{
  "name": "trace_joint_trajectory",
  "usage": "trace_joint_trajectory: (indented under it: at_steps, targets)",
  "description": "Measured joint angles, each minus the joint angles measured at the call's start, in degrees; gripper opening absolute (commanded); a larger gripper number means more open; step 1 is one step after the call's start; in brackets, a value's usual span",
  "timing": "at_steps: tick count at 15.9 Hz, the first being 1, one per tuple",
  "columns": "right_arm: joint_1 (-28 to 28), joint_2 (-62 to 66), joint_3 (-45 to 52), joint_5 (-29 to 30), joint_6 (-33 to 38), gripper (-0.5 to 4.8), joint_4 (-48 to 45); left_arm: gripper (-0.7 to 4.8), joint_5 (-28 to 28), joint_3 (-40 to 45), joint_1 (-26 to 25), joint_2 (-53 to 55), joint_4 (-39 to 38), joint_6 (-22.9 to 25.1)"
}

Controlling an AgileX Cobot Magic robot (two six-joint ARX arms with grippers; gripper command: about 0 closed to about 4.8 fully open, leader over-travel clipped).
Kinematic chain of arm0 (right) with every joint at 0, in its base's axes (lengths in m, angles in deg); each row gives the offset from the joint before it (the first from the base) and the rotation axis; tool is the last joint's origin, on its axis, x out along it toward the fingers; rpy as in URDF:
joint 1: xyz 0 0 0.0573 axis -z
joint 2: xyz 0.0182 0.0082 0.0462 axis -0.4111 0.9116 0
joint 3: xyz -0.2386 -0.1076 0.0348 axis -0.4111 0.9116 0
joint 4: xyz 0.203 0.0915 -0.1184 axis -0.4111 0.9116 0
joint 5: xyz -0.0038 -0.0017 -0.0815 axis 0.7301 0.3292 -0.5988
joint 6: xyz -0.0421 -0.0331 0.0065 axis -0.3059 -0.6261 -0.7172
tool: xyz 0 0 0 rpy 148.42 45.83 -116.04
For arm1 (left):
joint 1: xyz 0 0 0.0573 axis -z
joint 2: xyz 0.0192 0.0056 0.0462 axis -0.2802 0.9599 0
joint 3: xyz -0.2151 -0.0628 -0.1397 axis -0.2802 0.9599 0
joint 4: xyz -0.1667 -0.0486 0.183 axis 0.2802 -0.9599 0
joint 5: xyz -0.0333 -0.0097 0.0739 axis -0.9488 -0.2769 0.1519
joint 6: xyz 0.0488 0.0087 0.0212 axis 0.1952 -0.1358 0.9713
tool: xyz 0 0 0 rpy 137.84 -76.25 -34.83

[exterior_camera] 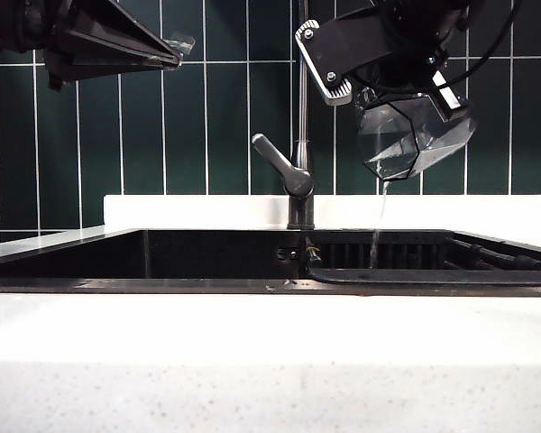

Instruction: Pick up the mug next to the sink, go to the faucet to get some water, pour the water into the sink, and finally put the mug back to its place.

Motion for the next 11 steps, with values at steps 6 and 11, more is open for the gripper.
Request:
trace_joint_trajectory:
  at_steps: [6,11]
  targets:
    - [-0.2,0.0,0.0,-1.8,2.5,-0.07,-2.2,-0.06,0.0,0.0,0.0,0.0,0.0,0.0]
    - [0.3,-0.1,0.0,-1.7,50.5,-0.07,-2.8,-0.06,0.0,0.0,0.0,0.0,0.3,0.0]
